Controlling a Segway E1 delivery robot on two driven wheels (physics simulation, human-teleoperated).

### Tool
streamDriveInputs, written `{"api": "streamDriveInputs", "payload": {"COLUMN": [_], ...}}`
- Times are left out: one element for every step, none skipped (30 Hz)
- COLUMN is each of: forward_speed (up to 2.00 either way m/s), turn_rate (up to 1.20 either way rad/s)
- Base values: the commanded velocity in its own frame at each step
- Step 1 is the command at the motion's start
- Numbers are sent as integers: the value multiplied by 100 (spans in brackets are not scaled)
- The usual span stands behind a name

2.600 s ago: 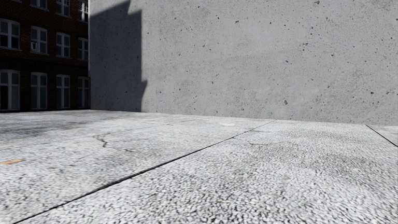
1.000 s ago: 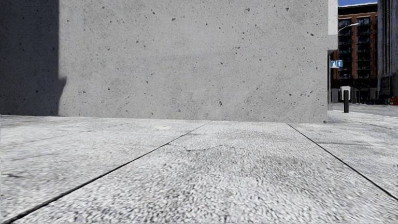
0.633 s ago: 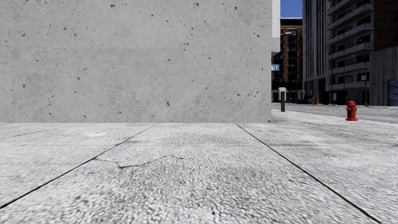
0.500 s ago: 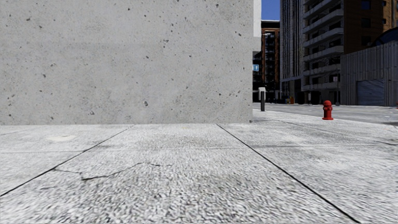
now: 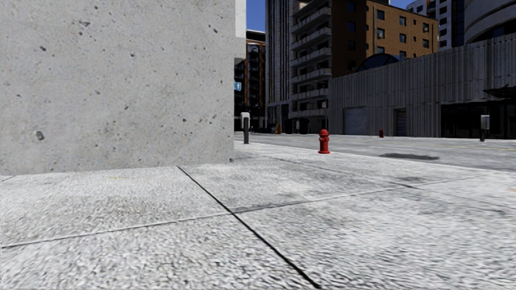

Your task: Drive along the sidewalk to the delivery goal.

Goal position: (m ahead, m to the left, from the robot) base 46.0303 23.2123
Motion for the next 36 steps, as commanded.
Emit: {"api": "streamDriveInputs", "payload": {"forward_speed": [200,200,200,200,200,200,200,200,200,200,200,200,200,200,200,200,200,200,200,200,200,200,200,200,200,200,200,200,200,200,200,200,200,200,200,200], "turn_rate": [-80,-80,-80,-80,-80,0,0,0,0,0,0,0,0,0,0,0,0,0,0,0,0,0,0,0,0,0,0,0,0,0,0,0,0,0,0,0]}}
